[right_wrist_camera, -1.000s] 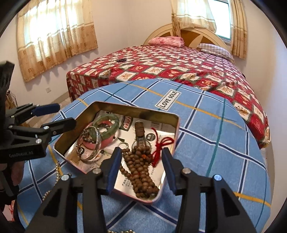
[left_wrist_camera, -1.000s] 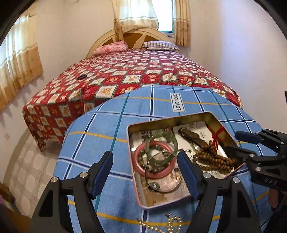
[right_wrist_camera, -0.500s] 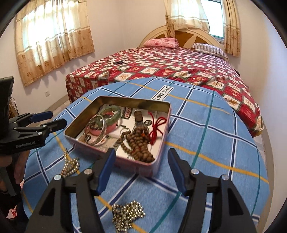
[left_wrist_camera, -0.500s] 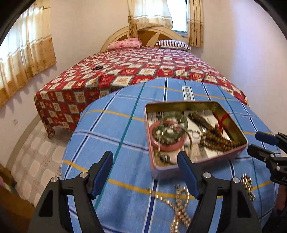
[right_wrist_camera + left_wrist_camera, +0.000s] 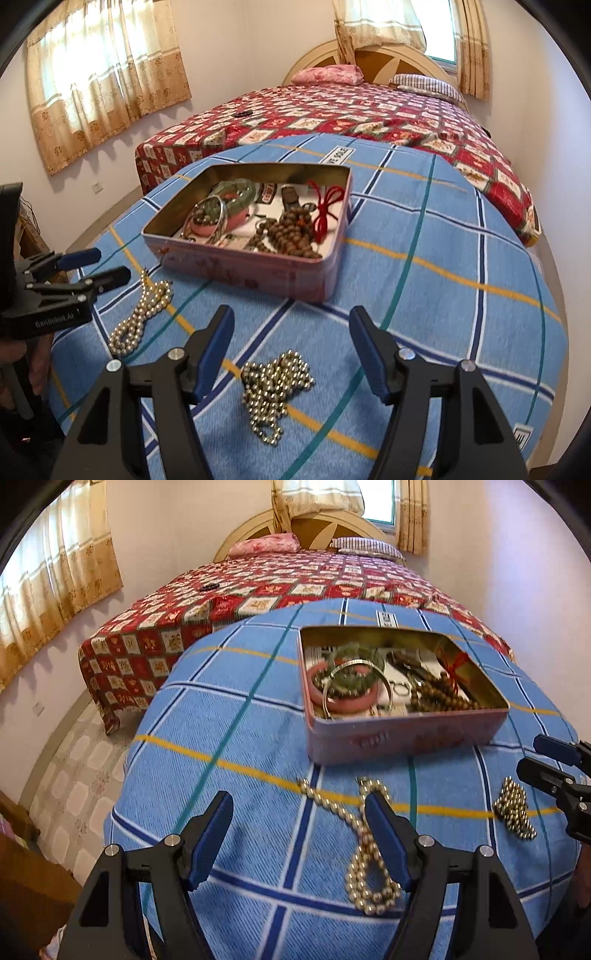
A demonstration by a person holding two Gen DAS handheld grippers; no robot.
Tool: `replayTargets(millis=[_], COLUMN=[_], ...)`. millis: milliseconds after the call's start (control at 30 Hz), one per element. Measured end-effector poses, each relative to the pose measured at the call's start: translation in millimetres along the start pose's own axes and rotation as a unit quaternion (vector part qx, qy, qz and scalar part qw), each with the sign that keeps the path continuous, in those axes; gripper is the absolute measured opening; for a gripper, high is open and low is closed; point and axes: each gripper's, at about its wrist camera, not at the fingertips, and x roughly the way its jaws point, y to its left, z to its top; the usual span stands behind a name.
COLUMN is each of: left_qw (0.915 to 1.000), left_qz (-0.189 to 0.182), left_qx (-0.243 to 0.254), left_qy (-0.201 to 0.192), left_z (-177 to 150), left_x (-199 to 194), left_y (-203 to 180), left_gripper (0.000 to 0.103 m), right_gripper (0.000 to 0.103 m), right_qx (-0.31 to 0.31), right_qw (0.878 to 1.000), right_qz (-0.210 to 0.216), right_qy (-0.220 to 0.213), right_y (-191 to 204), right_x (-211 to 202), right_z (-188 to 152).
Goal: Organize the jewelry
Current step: 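Close the left tool on the pearl necklace while the right tool grasps the gold bead chain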
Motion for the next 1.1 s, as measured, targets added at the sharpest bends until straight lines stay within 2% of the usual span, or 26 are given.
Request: replayTargets(millis=[167, 633, 1100], left_qw=[0.9999, 0.9992, 0.9991], left_qz=[0.005, -0.011, -0.007], left_qx=[0.007, 0.013, 0.024], left_qy=[0.013, 0.035, 0.035], left_z=[-5, -16, -18], left_x=[2, 12, 15], left_y=[-9, -18, -20], left_gripper=[0.074, 0.072, 0.067], right_gripper=[0.068, 0.068, 0.068], right_qx=[-0.001, -0.002, 0.001], right_qw=[1.0, 1.0, 1.0], right_qz=[0.003, 0.002, -0.002], right_qy=[0.005, 0.023, 0.027], right_y=[4, 12, 12], right_x=[0, 8, 11], right_z=[-9, -26, -30])
